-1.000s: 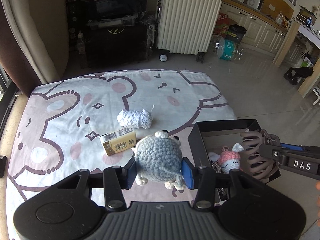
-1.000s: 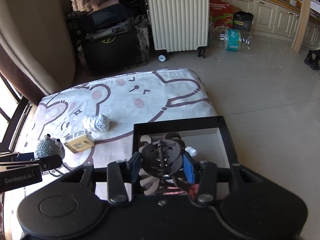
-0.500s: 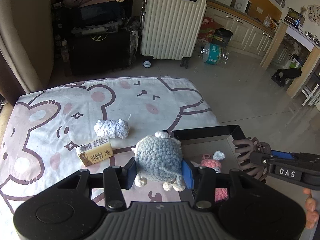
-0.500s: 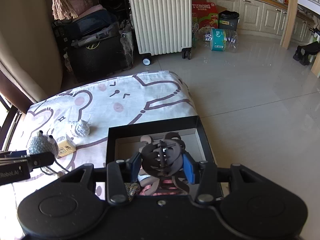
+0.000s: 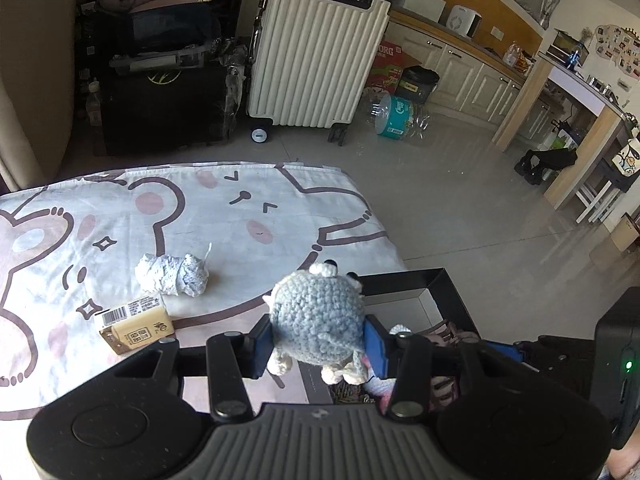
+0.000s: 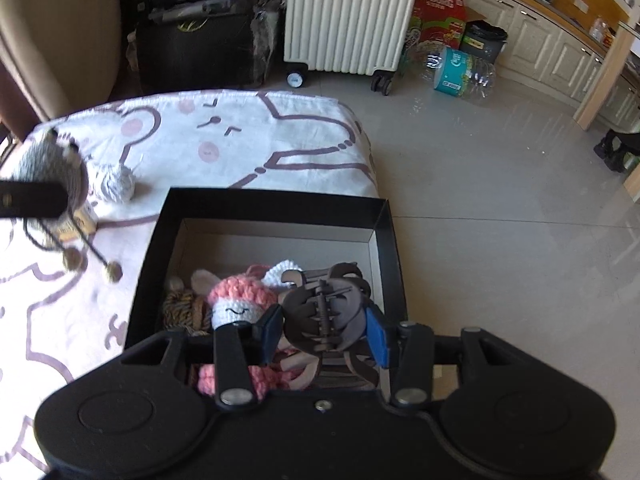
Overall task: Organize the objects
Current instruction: 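Carry the grey mouse and claw clip in both grippers over the black box, then open the left gripper and right gripper, dropping the mouse and claw clip into the box, then withdraw both open grippers from the box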
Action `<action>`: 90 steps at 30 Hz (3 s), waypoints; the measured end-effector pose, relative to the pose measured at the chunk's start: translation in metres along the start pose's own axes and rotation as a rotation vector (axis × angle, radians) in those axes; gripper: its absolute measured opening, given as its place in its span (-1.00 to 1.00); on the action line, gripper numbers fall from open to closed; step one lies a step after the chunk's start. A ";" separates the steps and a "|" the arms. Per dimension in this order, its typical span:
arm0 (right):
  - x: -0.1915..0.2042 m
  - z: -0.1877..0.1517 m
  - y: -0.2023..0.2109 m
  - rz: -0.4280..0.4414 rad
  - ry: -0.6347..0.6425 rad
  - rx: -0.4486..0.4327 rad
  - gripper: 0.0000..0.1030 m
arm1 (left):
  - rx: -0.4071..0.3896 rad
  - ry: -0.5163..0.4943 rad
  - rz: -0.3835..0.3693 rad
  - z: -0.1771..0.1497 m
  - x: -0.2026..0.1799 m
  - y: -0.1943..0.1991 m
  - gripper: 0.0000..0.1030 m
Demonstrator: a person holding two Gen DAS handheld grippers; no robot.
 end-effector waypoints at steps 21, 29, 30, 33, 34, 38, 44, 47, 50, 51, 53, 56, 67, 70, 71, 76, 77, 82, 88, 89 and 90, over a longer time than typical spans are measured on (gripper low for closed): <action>-0.020 -0.015 -0.032 -0.028 -0.072 0.060 -0.11 | -0.039 0.104 -0.095 0.006 -0.015 -0.048 -0.07; -0.010 -0.026 -0.035 -0.001 0.016 0.126 -0.11 | -0.021 0.110 -0.124 0.000 -0.022 -0.060 -0.07; -0.009 -0.027 -0.034 0.019 -0.004 0.138 -0.11 | -0.014 0.115 -0.121 -0.002 -0.021 -0.063 -0.07; -0.006 -0.028 -0.031 0.041 -0.009 0.143 -0.11 | 0.009 0.117 -0.103 -0.008 -0.018 -0.071 -0.07; -0.006 -0.028 -0.031 0.041 -0.015 0.144 -0.11 | 0.018 0.119 -0.098 -0.010 -0.017 -0.074 -0.07; -0.007 -0.028 -0.032 0.046 -0.048 0.151 -0.11 | 0.050 0.134 -0.076 -0.018 -0.010 -0.082 -0.07; -0.007 -0.029 -0.034 0.050 -0.068 0.157 -0.11 | 0.099 0.156 -0.036 -0.028 -0.002 -0.091 -0.05; -0.008 -0.033 -0.036 0.048 -0.062 0.172 -0.10 | 0.108 0.166 -0.024 -0.029 -0.001 -0.092 0.06; -0.009 -0.034 -0.036 0.047 -0.076 0.180 -0.10 | 0.126 0.155 0.006 -0.031 0.001 -0.093 0.20; -0.010 -0.034 -0.035 0.048 -0.082 0.180 -0.11 | 0.128 0.153 0.013 -0.031 0.002 -0.093 0.22; -0.011 -0.035 -0.035 0.051 -0.087 0.180 -0.11 | 0.129 0.161 0.017 -0.031 0.004 -0.093 0.23; -0.011 -0.035 -0.035 0.054 -0.091 0.181 -0.11 | 0.134 0.166 0.026 -0.032 0.006 -0.093 0.23; -0.018 -0.022 -0.020 0.063 -0.154 0.144 -0.17 | 0.131 0.195 0.056 -0.027 0.014 -0.089 0.23; -0.020 -0.009 -0.013 0.071 -0.198 0.095 -0.18 | 0.118 0.188 0.063 -0.022 0.018 -0.084 0.23; -0.020 -0.004 -0.013 0.064 -0.210 0.069 -0.24 | 0.113 0.184 0.064 -0.020 0.019 -0.082 0.23; -0.019 0.017 -0.029 0.020 -0.277 -0.005 -0.55 | 0.094 0.172 0.058 -0.014 0.026 -0.073 0.23; -0.018 0.020 -0.033 0.015 -0.292 -0.009 -0.57 | 0.091 0.170 0.058 -0.013 0.028 -0.072 0.23; -0.010 0.026 -0.053 0.002 -0.351 -0.016 -0.59 | 0.091 0.173 0.063 -0.011 0.043 -0.068 0.23; 0.008 0.026 -0.073 0.029 -0.370 0.008 -0.59 | 0.109 0.181 0.071 -0.015 0.058 -0.074 0.23; 0.010 0.026 -0.075 0.028 -0.369 0.011 -0.59 | 0.112 0.183 0.071 -0.015 0.059 -0.075 0.23; 0.013 0.025 -0.078 0.029 -0.368 0.014 -0.59 | 0.115 0.183 0.071 -0.016 0.061 -0.076 0.23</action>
Point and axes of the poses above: each gripper's, at about its wrist camera, not at the fingertips, and y roughly against the way its jaws point, x to its left, z to its top, the point moved 7 cm from there along -y, roughly the way its jaws point, and after that the axes turned 12 degrees about -x, right-handed, at the moved point
